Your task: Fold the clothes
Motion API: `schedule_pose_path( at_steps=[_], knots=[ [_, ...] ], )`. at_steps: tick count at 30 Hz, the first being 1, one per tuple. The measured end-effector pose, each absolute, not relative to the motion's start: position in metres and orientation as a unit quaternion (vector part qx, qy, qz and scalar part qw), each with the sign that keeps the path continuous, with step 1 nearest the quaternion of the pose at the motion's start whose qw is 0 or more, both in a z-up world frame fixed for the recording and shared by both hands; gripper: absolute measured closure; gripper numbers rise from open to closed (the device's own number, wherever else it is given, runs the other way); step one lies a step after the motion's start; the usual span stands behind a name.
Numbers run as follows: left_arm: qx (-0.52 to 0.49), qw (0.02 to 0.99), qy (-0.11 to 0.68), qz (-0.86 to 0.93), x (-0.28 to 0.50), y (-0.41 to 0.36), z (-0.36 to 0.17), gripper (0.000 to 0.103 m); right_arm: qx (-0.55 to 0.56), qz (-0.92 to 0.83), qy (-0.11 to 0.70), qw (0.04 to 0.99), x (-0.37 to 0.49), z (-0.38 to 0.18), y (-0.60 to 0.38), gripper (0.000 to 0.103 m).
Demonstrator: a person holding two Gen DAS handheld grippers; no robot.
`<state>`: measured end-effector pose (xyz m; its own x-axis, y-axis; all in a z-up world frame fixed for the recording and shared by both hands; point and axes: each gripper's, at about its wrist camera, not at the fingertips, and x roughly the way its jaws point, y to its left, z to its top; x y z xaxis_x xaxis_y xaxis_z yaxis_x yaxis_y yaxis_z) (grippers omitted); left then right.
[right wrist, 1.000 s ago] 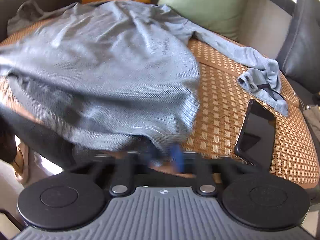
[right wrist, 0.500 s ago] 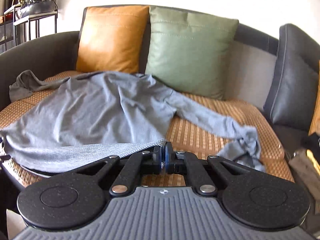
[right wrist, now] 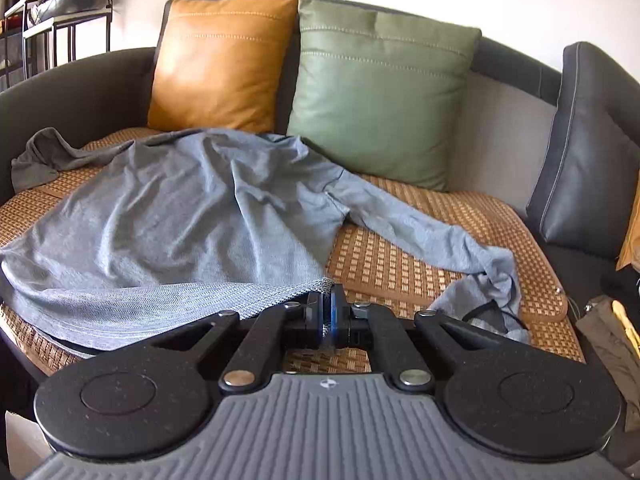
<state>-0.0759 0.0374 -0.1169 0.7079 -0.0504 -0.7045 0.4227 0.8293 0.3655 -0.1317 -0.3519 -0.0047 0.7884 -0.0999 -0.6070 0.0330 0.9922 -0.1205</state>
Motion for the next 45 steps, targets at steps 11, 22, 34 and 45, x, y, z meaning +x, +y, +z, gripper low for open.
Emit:
schedule_pose_path(
  at_steps=[11, 22, 34, 45],
  knots=[
    [-0.030, 0.909, 0.379, -0.170, -0.057, 0.106, -0.011, 0.102, -0.098, -0.045, 0.340, 0.934, -0.144, 0.008, -0.370, 0.099],
    [0.043, 0.866, 0.488, -0.104, -0.070, 0.121, -0.092, 0.100, -0.142, 0.045, 0.472, 0.869, -0.168, -0.056, -0.353, 0.099],
    [-0.024, 0.878, 0.462, -0.126, -0.052, 0.128, -0.081, 0.029, 0.087, 0.109, 0.461, 0.876, -0.159, -0.039, -0.403, 0.055],
    [-0.017, 0.862, 0.483, -0.156, -0.039, 0.095, -0.102, 0.099, 0.176, 0.071, 0.538, 0.821, -0.151, -0.119, -0.409, 0.082]
  ],
)
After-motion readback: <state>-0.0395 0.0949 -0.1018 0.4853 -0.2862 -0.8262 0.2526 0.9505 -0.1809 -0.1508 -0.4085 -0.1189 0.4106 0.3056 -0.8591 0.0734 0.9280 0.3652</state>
